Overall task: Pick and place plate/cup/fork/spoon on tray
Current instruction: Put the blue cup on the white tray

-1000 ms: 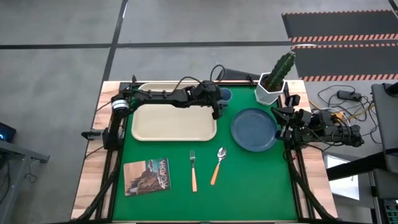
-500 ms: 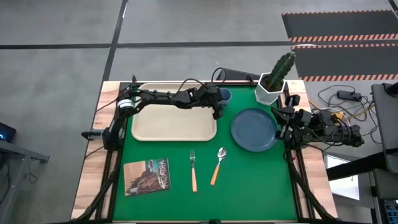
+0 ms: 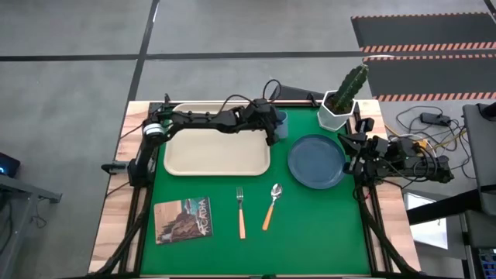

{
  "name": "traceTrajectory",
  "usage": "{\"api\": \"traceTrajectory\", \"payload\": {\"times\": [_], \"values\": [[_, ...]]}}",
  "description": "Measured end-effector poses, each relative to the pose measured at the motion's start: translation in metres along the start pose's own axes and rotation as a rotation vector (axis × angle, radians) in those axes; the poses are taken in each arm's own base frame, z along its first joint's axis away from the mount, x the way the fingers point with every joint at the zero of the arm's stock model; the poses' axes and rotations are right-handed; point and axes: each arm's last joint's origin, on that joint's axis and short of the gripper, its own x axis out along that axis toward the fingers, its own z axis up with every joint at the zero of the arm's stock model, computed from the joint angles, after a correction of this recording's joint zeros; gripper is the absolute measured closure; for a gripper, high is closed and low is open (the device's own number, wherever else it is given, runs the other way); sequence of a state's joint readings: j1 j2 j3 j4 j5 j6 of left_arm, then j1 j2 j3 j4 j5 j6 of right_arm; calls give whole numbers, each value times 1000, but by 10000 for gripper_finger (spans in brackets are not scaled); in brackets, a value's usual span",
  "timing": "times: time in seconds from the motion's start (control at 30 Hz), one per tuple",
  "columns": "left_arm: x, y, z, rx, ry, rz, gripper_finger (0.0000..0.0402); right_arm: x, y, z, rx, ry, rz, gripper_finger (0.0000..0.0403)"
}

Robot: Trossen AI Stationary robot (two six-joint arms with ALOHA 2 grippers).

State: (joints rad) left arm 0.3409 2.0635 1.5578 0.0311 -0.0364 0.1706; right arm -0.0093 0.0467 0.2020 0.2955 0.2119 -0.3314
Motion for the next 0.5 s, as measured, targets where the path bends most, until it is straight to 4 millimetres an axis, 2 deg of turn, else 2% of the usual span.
{"api": "traceTrajectory", "payload": {"times": [0.13, 0.23, 0.4, 0.5], "values": [[-32, 1, 26, 6, -69, 7, 400, 0, 0, 0, -2, 2, 1, 394], [-62, 3, 39, 47, -35, 33, 401, 0, 0, 0, -2, 5, 2, 394], [-112, 13, 44, 95, 146, 167, 401, 0, 0, -1, 14, 9, 4, 394], [-135, 22, 34, 99, 219, 255, 401, 0, 0, -1, 15, 10, 4, 394]]}}
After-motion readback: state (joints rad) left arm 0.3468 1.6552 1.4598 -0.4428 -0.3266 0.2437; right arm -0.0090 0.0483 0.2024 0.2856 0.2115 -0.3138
